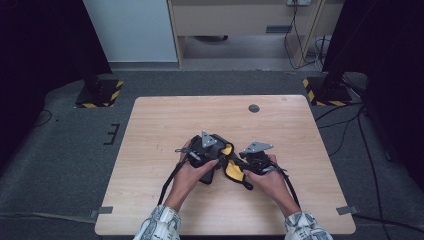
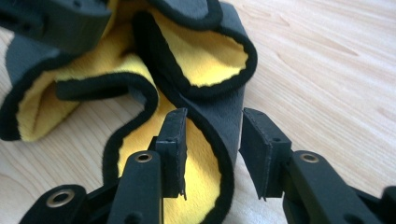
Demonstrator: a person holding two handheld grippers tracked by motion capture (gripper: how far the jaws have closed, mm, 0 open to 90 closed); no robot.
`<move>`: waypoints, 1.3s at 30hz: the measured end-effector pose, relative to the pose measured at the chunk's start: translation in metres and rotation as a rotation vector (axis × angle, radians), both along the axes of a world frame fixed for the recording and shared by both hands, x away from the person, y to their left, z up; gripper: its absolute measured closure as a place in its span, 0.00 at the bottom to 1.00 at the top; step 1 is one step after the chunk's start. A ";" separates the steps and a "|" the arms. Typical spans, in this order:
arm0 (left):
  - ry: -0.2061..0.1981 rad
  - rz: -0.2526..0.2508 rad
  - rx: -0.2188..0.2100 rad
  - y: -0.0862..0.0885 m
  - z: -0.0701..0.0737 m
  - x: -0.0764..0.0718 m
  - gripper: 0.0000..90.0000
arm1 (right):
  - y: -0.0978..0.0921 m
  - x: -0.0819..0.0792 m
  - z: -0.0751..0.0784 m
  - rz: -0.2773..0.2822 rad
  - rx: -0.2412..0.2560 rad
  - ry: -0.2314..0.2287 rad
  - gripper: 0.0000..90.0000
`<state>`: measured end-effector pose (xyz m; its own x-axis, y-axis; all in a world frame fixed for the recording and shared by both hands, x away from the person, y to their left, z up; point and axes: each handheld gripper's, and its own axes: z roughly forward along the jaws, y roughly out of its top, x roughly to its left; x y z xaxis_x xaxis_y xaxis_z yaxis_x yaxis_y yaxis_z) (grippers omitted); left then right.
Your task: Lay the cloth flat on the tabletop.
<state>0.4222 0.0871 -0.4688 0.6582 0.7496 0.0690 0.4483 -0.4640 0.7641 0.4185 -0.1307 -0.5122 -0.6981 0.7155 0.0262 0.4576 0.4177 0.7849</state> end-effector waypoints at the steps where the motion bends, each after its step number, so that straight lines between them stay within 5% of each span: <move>1: 0.001 0.002 0.006 0.000 -0.001 0.001 0.18 | -0.001 0.000 -0.002 0.000 -0.003 0.001 0.68; 6: 0.003 0.015 0.019 -0.003 -0.003 0.005 0.25 | 0.000 0.002 -0.009 -0.006 -0.022 0.009 0.69; 12: 0.015 0.038 0.020 0.000 -0.002 0.006 0.66 | 0.003 0.003 -0.010 -0.011 -0.049 0.005 0.93; 16: -0.003 0.065 -0.005 0.010 0.005 0.005 0.85 | -0.001 0.003 -0.006 -0.016 -0.043 0.003 0.96; 23: -0.017 0.126 -0.045 0.033 0.010 0.003 0.89 | -0.011 0.002 0.000 -0.033 -0.028 0.000 0.96; 39: -0.036 0.161 -0.082 0.061 0.014 -0.005 0.89 | -0.040 -0.002 0.005 -0.071 -0.030 0.006 0.97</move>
<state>0.4174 0.1479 -0.4550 0.5276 0.8491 0.0248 0.4833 -0.3240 0.8133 0.4170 -0.1711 -0.5070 -0.6457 0.7636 0.0085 0.4918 0.4073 0.7696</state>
